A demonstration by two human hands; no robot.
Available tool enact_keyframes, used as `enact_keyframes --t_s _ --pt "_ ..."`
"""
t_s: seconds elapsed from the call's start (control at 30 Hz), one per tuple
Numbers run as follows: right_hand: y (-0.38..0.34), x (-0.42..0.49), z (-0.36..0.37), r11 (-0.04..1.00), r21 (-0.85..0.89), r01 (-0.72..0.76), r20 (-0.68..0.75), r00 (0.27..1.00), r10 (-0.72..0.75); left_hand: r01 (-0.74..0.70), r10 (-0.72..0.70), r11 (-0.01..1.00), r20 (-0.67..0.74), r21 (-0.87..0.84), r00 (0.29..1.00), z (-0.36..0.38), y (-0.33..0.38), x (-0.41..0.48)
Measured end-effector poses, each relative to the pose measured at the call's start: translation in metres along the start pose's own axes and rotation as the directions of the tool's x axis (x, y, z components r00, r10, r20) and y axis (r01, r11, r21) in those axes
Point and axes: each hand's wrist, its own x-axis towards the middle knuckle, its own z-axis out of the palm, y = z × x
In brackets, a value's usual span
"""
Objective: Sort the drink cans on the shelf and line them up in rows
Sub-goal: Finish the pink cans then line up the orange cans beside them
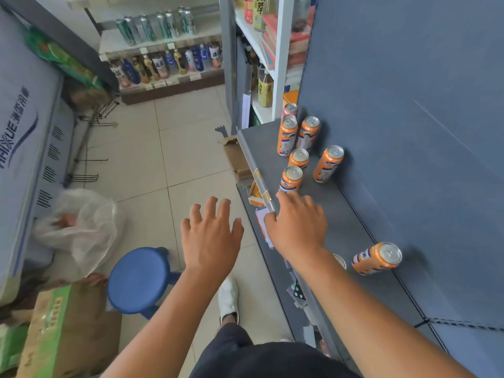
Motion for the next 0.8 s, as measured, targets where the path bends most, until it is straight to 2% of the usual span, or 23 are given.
enact_keyframes --t_s 0.17,0.33,0.5,0.8 --pt "-0.034 0.072 0.014 0.998 -0.007 -0.055 0.013 0.998 0.055 0.004 -0.004 1.0 0.018 -0.01 1.0 -0.004 -0.042 0.086" --pt "-0.067 0.146 0.019 0.989 -0.002 -0.146 0.016 0.989 0.146 -0.086 0.085 0.996 0.033 0.018 0.996 -0.021 -0.075 0.177" --pt "-0.087 0.209 0.025 0.974 -0.032 -0.223 0.006 0.975 0.224 -0.192 0.192 0.981 0.057 0.007 0.98 -0.032 -0.075 0.247" --pt "-0.083 0.317 0.045 0.954 -0.001 -0.299 0.037 0.954 0.299 -0.285 0.279 0.957 0.103 0.045 0.955 -0.022 -0.063 0.364"
